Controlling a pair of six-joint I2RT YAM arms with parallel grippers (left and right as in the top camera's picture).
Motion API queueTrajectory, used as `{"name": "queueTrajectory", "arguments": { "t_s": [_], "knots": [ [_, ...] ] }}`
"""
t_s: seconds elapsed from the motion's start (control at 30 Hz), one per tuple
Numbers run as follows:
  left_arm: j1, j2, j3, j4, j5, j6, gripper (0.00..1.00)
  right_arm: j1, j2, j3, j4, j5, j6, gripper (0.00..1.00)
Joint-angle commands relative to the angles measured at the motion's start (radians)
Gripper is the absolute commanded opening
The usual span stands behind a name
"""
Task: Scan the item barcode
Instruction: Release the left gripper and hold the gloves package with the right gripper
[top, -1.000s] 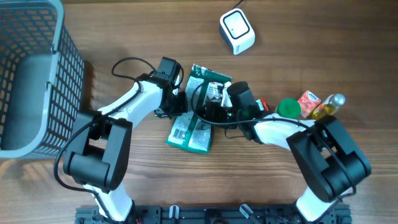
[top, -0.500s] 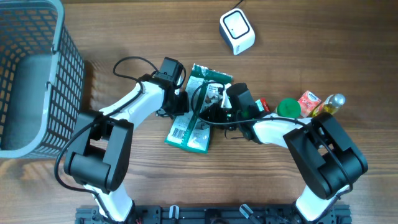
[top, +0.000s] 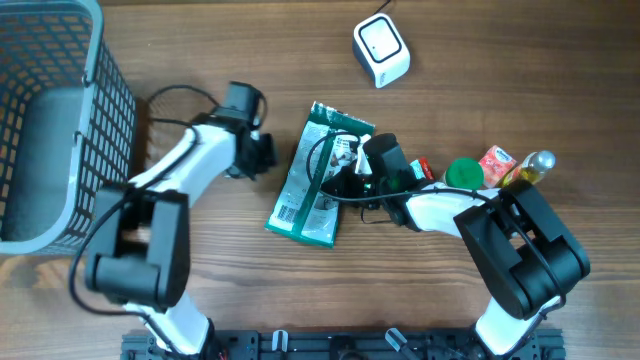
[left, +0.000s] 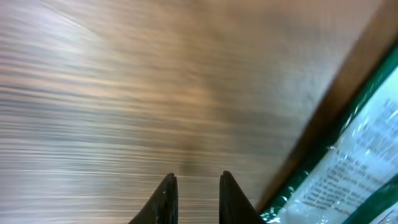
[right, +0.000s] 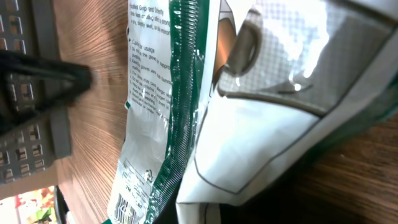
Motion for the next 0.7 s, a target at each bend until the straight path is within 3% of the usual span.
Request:
{"name": "queueTrajectory", "arguments": {
  "t_s": [0.0,0.1,0.17,0.2,0.23,0.67],
  "knots": [
    [0.056,-0.058,0.016,0.002,-0.028,0.005,0.16,0.005,0.019,-0.008,0.014,0.009,-0.037,0.04],
    [0.087,-0.058,0.015,-0.005,-0.028,0.005,0.22,0.005,0.019,-0.008,0.013,0.009,-0.037,0.04],
    [0.096,-0.058,0.015,-0.006,-0.028,0.005,0.38,0.005,0.019,-0.008,0.014,0.009,-0.037,0.04],
    [0.099,-0.058,0.015,-0.006,-0.028,0.005,0.52,0.005,0.019,-0.008,0.014,0.009,-0.037,0.04],
    [0.099,-0.058,0.015,-0.011,-0.028,0.005,1.00,0.005,0.019,-0.008,0.014,0.009,-0.037,0.04],
    [0.099,-0.058,0.015,-0.013,-0.028,0.004,1.00,0.005,0.019,-0.008,0.020,0.009,-0.037,0.04]
  ]
}}
